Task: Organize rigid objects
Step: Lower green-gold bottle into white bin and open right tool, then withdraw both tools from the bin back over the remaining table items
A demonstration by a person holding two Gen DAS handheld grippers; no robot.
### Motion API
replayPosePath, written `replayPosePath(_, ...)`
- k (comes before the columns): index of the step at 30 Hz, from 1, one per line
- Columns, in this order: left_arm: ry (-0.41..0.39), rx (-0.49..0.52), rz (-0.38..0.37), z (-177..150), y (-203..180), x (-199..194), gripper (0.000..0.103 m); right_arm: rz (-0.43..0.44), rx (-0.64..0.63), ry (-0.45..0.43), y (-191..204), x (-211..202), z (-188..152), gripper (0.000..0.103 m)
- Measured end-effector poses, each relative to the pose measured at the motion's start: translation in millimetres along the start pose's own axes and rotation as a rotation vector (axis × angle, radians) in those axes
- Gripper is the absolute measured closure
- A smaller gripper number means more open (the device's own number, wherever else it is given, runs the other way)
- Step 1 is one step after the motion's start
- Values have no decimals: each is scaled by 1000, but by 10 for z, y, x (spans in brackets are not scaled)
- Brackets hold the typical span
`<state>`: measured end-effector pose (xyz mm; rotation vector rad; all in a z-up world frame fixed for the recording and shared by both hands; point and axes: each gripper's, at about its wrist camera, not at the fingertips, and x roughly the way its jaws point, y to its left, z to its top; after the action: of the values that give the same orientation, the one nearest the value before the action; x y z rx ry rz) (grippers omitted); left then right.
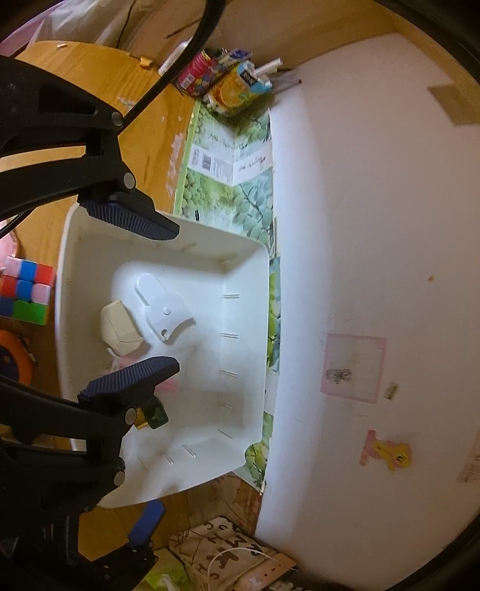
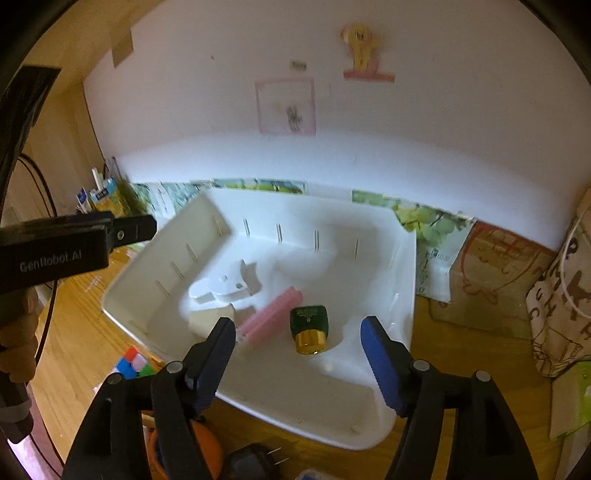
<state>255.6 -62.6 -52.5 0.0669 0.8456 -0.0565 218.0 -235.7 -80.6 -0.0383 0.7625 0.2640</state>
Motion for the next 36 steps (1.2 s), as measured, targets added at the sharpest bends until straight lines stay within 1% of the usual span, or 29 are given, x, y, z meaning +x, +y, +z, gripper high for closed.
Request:
replayPosePath(3,-22,-9,9,-58,32,-181,31,-4,-7,-30,36,-160,-15,27)
replayPosePath(6,-40,-13,18,-140,60,-366,28,-11,-18,-58,78,-338,-55,25)
replayPosePath(10,-66,-18,36,-280,113,-625,28,-5,-19,-81,120,-526,-125,25)
replayPosePath(14,-91,-35,77,-431,187,-851,28,2,-17,-101,160,-694,-212,22)
replayPosePath(18,-100,-49,109,-614,246,-1028,28,15,-12,-107,208,-831,-328,22)
replayPosePath(21,-84,-65,134,-784,291,-1120,28,29,-7,-110,244,-923,-418,22)
replayPosePath(26,-32,-99,137,-1072,344,-1200,28,47,7,-97,280,-1016,-598,22)
replayPosePath(29,-5,-122,153,-1214,367,-1232,28,58,32,-68,276,-1040,-728,22)
replayPosePath(33,27,-147,144,-1381,401,-1281,28,73,75,-28,244,-1046,-925,22)
replayPosePath(36,61,-158,155,-1507,436,-1287,28,100,133,25,211,-1009,-1071,22)
